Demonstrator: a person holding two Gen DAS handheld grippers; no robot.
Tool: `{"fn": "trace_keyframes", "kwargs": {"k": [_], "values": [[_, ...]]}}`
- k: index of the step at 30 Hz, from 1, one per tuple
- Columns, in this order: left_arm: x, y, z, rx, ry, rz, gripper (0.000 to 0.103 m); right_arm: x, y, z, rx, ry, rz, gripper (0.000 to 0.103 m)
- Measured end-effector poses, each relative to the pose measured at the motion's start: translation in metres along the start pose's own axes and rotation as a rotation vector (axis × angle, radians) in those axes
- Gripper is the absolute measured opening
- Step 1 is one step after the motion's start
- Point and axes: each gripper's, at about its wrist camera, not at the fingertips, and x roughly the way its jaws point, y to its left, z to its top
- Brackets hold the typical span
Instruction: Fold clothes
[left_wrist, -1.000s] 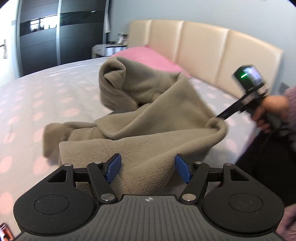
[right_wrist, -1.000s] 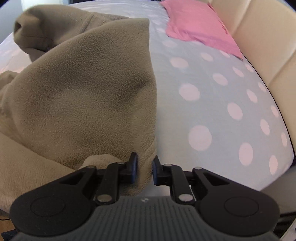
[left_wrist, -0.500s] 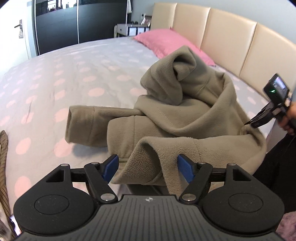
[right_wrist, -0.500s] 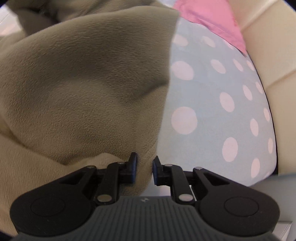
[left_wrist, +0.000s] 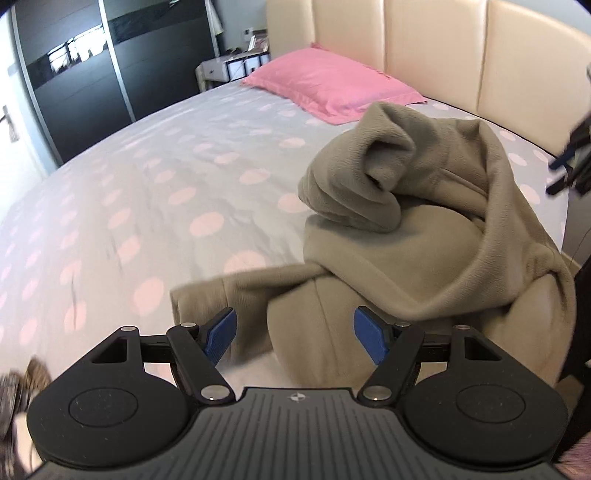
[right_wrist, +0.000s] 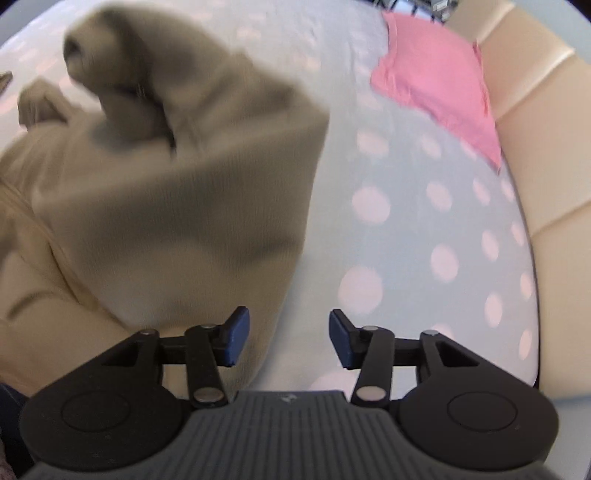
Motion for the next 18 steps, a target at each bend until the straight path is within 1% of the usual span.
{"fn": "trace_keyframes", "kwargs": {"k": [2,4,6,8,10,13,17,18], "values": [[0.018,0.008,0.003,0.024,-0.004,0.001,0.069,-0.010,-0.004,0.017,-0.010,-0.053,0.001,0.061],[0.035,0.019,0.006,0.034,0.006,0.012,0.069,-0.014,-0.007,0.036,-0.025,-0.105,-0.005,0.067],[0.049,0.028,0.009,0.054,0.021,0.019,0.069,-0.020,0.009,0.051,-0.046,-0.139,-0.018,0.074],[0.063,0.037,0.011,0.074,0.036,0.026,0.069,-0.017,0.015,0.067,-0.063,-0.156,-0.016,0.074],[0.076,0.042,0.013,0.128,0.047,0.028,0.069,-0.001,0.018,0.082,-0.069,-0.153,0.008,0.074],[0.096,0.041,0.016,0.229,0.066,0.011,0.069,0.023,0.020,0.098,-0.091,-0.159,0.041,0.075],[0.128,0.027,0.018,0.370,0.101,-0.064,0.069,0.042,0.028,0.117,-0.182,-0.188,0.066,0.080],[0.137,0.022,0.017,0.404,0.109,-0.071,0.069,0.050,0.032,0.124,-0.210,-0.189,0.073,0.080]]}}
